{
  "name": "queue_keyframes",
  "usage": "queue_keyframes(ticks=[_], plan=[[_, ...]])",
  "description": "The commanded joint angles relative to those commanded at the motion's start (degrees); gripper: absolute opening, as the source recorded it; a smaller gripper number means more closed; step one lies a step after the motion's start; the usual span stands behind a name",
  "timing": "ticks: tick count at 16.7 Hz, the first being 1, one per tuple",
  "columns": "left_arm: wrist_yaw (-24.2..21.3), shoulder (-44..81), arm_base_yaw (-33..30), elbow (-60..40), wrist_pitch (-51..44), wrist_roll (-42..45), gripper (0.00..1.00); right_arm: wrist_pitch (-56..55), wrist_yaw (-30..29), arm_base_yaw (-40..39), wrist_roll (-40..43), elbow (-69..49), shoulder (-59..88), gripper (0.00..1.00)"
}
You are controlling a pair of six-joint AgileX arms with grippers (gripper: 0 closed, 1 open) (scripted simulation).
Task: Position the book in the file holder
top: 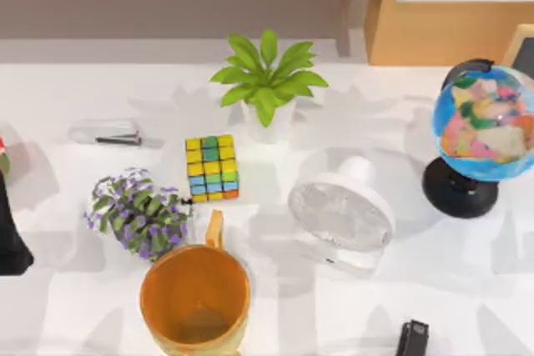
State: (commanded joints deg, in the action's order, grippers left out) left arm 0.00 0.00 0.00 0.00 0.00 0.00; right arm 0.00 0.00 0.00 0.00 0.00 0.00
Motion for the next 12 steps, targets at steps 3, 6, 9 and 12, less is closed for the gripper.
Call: queue_keyframes(ticks=[3, 6, 9, 12], plan=[[0.0, 0.0, 0.0, 0.0, 0.0, 0.0, 1.00, -0.2, -0.2, -0.3, 0.0, -0.5, 0.5, 1.00], [0.0, 0.0, 0.0, 0.0, 0.0, 0.0, 1.00, -1.6, -2.1, -2.8, 0.0, -5.3, 5.5, 1.00], [0.0, 0.0, 0.0, 0.0, 0.0, 0.0, 1.00, -4.0, -5.8, -7.3, 0.2, -13.9, 15.3, 1.00], [0.0, 0.0, 0.0, 0.0, 0.0, 0.0, 1.00, -7.0, -11.0, -13.0, 0.8, -25.1, 29.1, 1.00]])
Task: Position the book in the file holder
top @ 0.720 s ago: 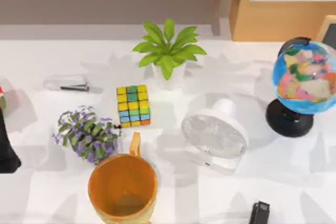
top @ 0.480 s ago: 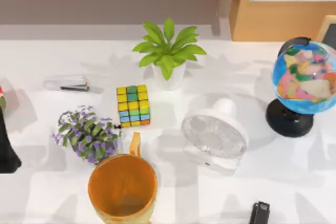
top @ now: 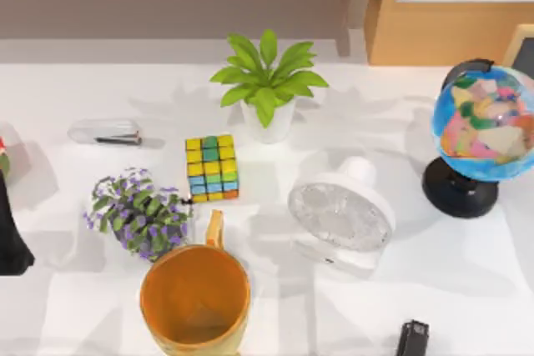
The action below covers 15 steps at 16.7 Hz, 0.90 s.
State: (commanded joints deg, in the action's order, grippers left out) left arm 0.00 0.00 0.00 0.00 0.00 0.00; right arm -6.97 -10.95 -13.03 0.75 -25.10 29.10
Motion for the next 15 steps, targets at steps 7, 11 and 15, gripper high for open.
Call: queue_keyframes(ticks=[7, 11, 15], plan=[[0.0, 0.0, 0.0, 0.0, 0.0, 0.0, 1.00, -8.6, -14.4, -14.7, 1.1, -32.0, 40.9, 1.00], [0.0, 0.0, 0.0, 0.0, 0.0, 0.0, 1.00, -14.0, -21.9, -21.8, 1.0, -50.4, 65.3, 1.00], [0.0, 0.0, 0.0, 0.0, 0.0, 0.0, 1.00, -18.8, -27.9, -26.6, 0.5, -66.2, 87.1, 1.00]])
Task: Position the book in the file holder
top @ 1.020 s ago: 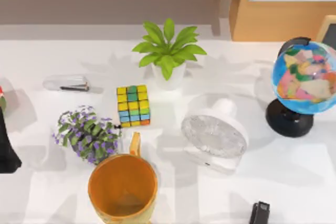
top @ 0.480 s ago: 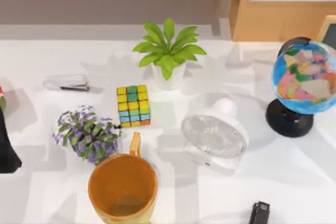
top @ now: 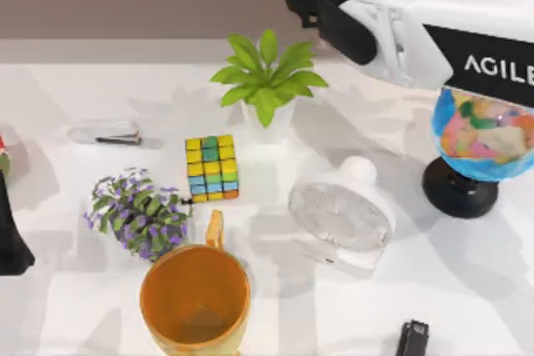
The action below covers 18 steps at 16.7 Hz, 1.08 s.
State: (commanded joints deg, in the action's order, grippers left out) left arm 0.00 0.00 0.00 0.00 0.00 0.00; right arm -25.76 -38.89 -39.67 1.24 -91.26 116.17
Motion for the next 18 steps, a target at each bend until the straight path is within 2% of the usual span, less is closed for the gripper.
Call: queue_keyframes(ticks=[6, 18], plan=[[0.0, 0.0, 0.0, 0.0, 0.0, 0.0, 1.00, -4.5, -5.3, -2.9, -0.7, -14.6, 19.7, 1.00], [0.0, 0.0, 0.0, 0.0, 0.0, 0.0, 1.00, -3.2, -4.9, -2.1, -0.7, -20.1, 23.8, 1.00]])
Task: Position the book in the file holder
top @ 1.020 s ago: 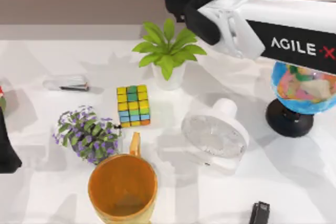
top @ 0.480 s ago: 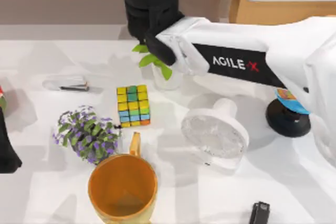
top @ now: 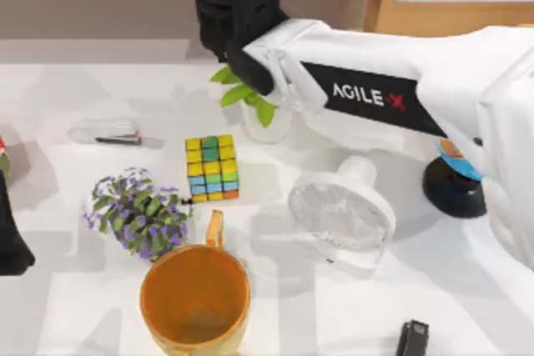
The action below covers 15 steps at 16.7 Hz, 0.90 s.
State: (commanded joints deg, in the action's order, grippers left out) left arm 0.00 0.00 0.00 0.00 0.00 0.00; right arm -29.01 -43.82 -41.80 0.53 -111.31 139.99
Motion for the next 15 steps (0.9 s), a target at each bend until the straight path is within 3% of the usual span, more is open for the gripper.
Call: queue_keyframes(ticks=[7, 15], plan=[[0.0, 0.0, 0.0, 0.0, 0.0, 0.0, 1.00, 1.3, 0.5, 0.6, 0.0, -2.8, 1.5, 1.00], [0.0, 0.0, 0.0, 0.0, 0.0, 0.0, 1.00, 1.3, 0.5, 0.6, 0.0, -2.8, 1.5, 0.40]])
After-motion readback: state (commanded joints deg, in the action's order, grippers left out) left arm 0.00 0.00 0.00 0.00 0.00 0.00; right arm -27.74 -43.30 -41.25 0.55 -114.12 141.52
